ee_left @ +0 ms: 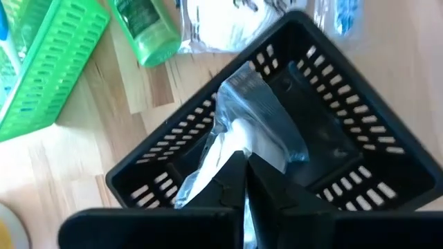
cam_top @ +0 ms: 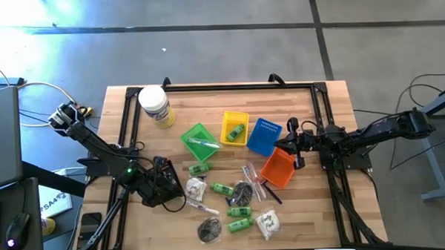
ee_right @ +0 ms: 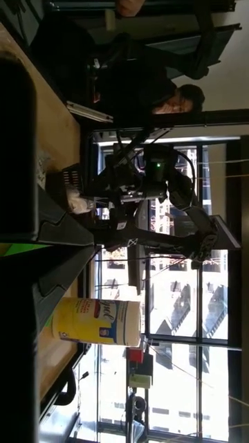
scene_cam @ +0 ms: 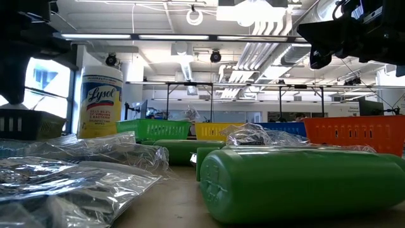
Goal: Pick & Place Travel size toiletries
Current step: Put the cotton pack into the black bin, then put the razor into the blue bin
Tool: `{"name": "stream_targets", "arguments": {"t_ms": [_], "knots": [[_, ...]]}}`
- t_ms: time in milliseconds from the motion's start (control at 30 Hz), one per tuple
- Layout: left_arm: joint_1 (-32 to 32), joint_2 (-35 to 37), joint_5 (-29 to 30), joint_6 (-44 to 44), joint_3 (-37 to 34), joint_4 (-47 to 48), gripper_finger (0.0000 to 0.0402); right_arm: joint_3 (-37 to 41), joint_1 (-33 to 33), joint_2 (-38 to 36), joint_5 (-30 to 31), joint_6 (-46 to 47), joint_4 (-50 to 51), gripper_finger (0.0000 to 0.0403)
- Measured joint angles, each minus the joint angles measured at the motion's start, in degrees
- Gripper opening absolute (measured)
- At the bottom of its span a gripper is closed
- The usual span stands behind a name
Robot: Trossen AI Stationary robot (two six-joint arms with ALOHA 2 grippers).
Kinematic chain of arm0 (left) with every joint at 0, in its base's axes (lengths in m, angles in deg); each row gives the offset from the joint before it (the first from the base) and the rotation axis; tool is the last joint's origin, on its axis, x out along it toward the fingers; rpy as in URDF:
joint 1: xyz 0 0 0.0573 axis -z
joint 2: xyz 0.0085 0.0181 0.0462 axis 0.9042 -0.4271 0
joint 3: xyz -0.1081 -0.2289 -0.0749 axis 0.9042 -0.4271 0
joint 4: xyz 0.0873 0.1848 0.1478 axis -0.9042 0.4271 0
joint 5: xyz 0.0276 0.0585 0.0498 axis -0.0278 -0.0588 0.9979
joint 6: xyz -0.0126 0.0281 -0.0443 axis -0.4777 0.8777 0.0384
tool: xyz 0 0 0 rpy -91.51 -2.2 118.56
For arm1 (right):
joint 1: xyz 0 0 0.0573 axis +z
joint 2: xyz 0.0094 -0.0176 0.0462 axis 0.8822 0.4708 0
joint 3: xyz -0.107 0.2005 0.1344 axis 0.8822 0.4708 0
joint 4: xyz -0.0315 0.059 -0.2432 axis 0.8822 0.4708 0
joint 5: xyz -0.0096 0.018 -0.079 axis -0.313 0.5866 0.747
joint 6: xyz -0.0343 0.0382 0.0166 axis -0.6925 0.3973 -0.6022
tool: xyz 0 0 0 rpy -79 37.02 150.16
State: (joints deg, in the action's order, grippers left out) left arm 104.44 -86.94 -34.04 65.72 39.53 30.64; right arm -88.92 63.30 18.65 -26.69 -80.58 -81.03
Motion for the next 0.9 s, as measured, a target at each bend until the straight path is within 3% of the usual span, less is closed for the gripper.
{"name": "stream_targets", "arguments": {"t_ms": [167,333,533,733,900], "knots": [[0.02,0.01,0.07,-2.34,0.00,-0.04,0.0048,0.00,-0.01,0.00,-0.02,0.00,0.01,0.0003],[0.00,0.11,0.02,-7.15,0.00,0.39,0.0113,0.00,0.00,0.00,-0.02,0.00,0.00,0.0003],[0.02,0.11,-0.60,-6.14,1.40,1.13,0.0182,0.00,-0.01,0.01,-0.02,0.00,0.00,0.0003],[0.04,1.39,3.89,-2.45,5.85,1.92,0.0198,0.00,0.00,0.00,-0.04,0.00,0.00,0.0003],[0.04,7.17,12.31,3.42,6.75,-2.67,0.0197,0.00,0.00,0.00,-0.04,0.00,0.00,0.0003]]}}
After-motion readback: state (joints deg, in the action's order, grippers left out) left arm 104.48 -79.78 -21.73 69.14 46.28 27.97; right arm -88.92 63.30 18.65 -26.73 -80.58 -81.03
